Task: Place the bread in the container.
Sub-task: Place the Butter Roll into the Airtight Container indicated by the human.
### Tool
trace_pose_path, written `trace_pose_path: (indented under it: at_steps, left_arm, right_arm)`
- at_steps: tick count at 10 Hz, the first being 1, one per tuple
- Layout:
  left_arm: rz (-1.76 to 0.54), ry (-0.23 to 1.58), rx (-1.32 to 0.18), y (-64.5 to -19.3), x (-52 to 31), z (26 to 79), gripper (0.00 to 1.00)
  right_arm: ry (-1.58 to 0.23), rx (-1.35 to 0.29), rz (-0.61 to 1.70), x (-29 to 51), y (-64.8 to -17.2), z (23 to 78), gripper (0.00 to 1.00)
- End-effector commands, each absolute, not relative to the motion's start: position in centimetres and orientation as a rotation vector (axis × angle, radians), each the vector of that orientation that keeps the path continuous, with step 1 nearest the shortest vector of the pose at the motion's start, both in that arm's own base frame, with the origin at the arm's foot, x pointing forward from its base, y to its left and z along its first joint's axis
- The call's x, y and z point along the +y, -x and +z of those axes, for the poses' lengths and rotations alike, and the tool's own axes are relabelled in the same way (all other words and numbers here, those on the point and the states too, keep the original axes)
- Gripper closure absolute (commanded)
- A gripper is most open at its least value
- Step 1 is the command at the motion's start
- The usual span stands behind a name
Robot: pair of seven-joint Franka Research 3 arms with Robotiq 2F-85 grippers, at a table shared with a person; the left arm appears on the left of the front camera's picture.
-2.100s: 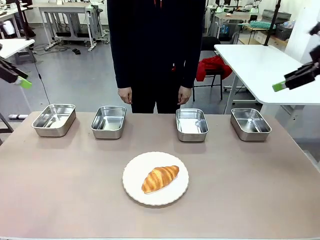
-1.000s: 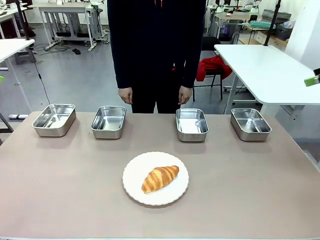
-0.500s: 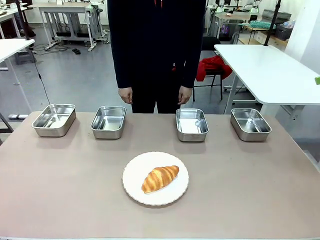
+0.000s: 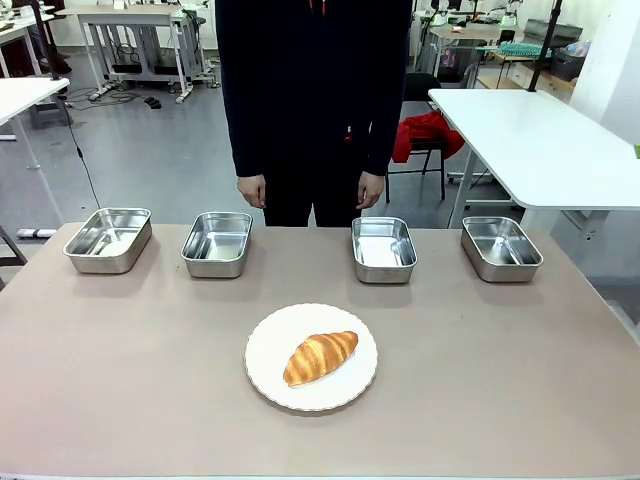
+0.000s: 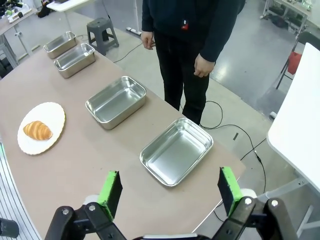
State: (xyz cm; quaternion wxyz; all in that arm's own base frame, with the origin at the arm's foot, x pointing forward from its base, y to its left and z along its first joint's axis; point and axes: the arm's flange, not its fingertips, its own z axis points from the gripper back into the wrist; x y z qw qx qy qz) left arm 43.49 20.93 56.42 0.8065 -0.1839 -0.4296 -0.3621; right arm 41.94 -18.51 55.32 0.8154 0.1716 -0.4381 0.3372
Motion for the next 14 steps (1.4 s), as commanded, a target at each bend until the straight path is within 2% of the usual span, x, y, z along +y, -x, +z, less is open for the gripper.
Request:
trace_pose_path:
  at_steps: [1, 7, 14]
  left_arm:
    - [-0.738, 0.415, -0.952, -42.96, 20.71, 57.19, 0.00]
    - [-0.674, 0.400, -0.899, -42.94, 20.07, 57.59, 0.00]
    - [-0.703, 0.411, -0.918, -43.15, 20.60, 57.42, 0.00]
  right_arm:
    - [-0.365, -0.965, 0.749, -18.81, -42.07, 55.60, 0.00]
    - [-0.362, -0.934, 0.718, -18.41, -41.69, 55.76, 0.00]
    - [-0.362, -0.934, 0.718, -18.41, -41.69, 55.76, 0.00]
